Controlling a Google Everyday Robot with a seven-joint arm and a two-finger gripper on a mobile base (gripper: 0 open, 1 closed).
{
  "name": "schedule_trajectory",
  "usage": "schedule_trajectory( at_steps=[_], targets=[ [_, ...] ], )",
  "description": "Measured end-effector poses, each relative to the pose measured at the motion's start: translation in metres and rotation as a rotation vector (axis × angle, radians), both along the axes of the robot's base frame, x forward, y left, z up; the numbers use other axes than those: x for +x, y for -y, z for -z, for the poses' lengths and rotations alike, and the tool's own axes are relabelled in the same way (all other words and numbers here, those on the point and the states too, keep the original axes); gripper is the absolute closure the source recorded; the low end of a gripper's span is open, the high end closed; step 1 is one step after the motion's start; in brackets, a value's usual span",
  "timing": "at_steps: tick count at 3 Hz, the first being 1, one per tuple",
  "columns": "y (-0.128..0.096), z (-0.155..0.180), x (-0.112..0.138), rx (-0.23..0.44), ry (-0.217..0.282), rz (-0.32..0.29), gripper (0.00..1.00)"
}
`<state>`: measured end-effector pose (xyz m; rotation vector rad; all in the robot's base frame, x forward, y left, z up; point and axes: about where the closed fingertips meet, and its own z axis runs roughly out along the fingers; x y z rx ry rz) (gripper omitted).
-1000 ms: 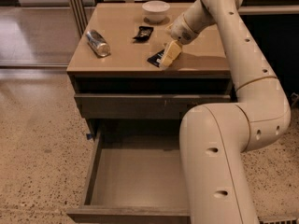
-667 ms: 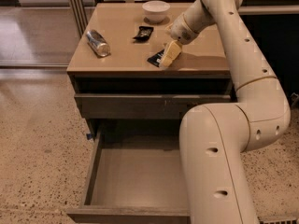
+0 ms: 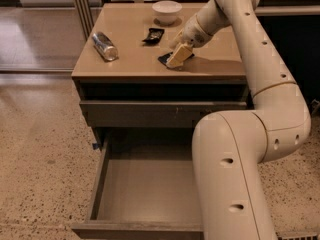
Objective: Place rxbar blueberry into middle drawer
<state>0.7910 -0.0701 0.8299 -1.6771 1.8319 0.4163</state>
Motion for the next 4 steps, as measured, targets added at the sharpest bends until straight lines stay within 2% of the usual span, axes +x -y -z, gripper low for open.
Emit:
schedule_trajectory(
  at_steps=[2, 3, 4],
  targets=[
    [0.0, 0.0, 0.0, 0.0, 0.0, 0.0, 0.88],
    [0.0, 0.0, 0.0, 0.0, 0.0, 0.0, 1.0],
    [-0.009, -0.011, 0.0, 0.009, 0.02, -0.012, 1.0]
  ],
)
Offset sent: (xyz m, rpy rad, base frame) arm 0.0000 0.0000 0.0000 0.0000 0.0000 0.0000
